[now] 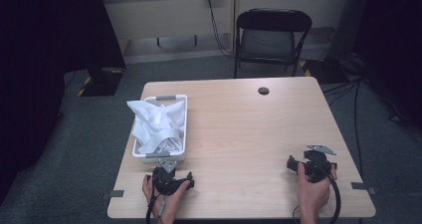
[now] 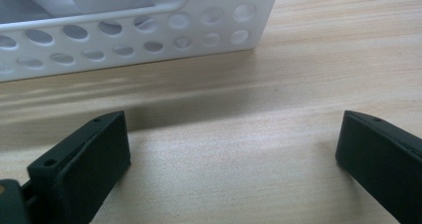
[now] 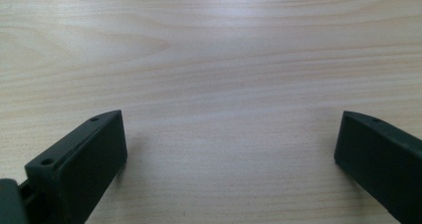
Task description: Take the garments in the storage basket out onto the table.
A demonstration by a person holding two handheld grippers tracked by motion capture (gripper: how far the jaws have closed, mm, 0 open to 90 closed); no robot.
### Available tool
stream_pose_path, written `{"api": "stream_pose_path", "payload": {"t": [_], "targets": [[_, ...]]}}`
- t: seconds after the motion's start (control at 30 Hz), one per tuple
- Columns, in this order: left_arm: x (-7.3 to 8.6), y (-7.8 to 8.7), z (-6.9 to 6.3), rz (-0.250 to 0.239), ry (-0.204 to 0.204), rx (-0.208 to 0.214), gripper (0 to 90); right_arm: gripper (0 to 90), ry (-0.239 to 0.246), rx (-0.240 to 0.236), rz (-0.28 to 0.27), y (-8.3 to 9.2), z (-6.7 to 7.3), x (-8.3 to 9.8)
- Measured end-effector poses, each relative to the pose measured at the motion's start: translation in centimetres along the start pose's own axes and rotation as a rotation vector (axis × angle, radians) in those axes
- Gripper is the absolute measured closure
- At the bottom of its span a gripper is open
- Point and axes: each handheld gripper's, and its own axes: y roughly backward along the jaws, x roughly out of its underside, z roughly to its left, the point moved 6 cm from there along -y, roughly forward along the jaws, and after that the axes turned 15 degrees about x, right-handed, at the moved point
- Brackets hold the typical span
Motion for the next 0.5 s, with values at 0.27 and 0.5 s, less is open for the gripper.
{"api": "stream_pose_path", "payload": {"t": [0.27, 0.5], "targets": [[-0.08, -0.05, 0.06, -0.003, 0.007, -0.004, 0.1, 0.0, -0.001, -0.001, 0.001, -0.02, 0.01, -0.02], [-0.24, 0.01, 0.15, -0.036, 0.062, -0.009, 0.4, 0.0, -0.001, -0.001, 0.001, -0.02, 0.01, -0.02]]}}
